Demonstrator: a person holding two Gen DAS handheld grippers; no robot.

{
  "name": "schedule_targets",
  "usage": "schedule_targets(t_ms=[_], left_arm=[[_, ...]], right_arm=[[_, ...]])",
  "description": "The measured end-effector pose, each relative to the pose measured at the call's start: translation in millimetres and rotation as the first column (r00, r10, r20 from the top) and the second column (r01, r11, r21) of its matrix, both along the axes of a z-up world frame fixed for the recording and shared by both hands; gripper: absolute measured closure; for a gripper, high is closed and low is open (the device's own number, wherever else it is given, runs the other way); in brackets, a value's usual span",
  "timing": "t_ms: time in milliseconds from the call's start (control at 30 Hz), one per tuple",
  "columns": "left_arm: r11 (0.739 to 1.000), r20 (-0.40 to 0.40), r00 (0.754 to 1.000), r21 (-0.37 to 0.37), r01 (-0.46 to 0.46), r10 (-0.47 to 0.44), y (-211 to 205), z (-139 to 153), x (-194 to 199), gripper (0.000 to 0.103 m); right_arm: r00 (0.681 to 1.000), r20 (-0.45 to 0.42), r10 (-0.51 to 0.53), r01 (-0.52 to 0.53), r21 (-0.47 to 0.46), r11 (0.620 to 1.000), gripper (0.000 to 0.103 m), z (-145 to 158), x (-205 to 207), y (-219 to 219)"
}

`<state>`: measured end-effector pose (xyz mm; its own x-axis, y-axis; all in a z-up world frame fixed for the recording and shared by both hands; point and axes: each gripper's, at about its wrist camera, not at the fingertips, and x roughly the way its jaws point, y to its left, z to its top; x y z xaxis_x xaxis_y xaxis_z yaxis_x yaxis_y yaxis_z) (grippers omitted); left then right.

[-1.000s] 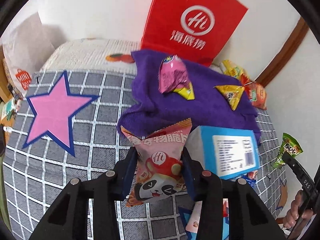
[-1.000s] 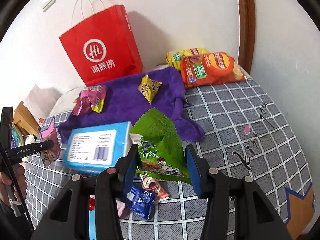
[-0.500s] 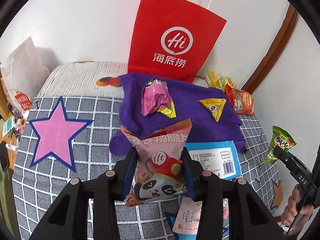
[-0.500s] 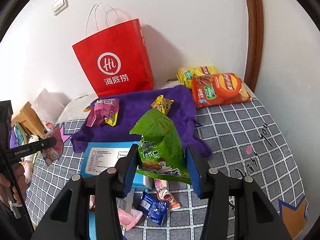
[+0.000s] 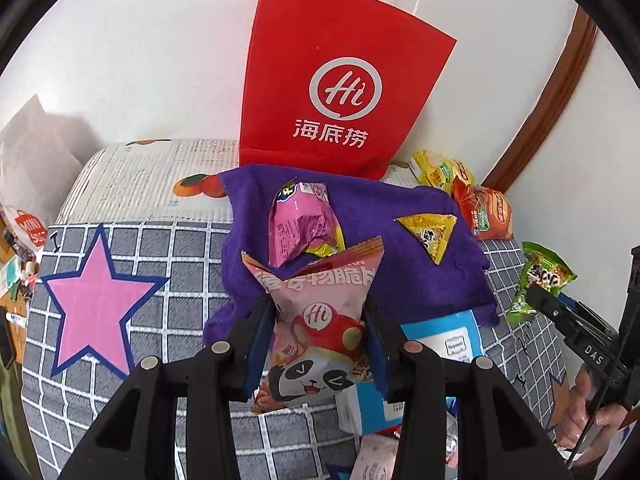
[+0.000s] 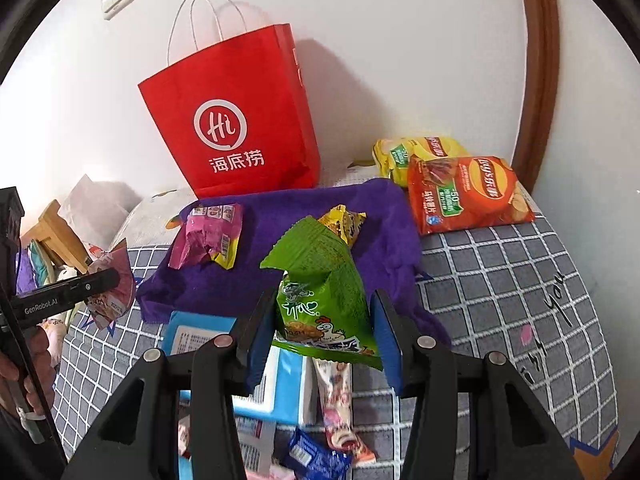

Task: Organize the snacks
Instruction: 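Carry both bags onto the purple towel and open both tools to release them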

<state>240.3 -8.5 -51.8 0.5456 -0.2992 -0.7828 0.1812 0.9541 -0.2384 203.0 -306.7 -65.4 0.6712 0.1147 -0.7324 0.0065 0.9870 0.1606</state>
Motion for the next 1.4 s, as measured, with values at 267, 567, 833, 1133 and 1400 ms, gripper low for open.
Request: schedule_targets(t_ms=[267, 567, 833, 1133, 1400], left_arm=[[1.000, 0.006, 1.000, 0.010, 0.011, -0.011, -7, -6, 20, 0.062], [1.000, 0.005, 1.000, -0.007, 0.006, -0.006, -11, -14, 36, 0.062], [1.000, -0.008, 1.000, -0.001, 0.013, -0.013, -17, -23, 49, 0.062], [1.000, -0.026, 0.999, -0.004, 0.027, -0.027, -23, -34, 63, 0.062], [1.000, -0.029, 0.999, 0.012, 0.023, -0.023, -28, -42, 71, 0.062]], right_arm=[[1.000, -0.026, 0.005, -0.005, 0.006, 1.000, 0.056, -13, 27, -2], [0.999, -0.051, 0.006, -0.006, 0.002, 1.000, 0.056, -29, 47, -7], [0.997, -0.077, 0.013, -0.014, -0.007, 1.000, 0.056, -45, 66, -5], [0.993, -0.114, 0.031, -0.034, -0.020, 0.999, 0.056, -65, 82, -2], [0.988, -0.146, 0.041, -0.045, -0.027, 0.999, 0.056, -78, 90, -2]])
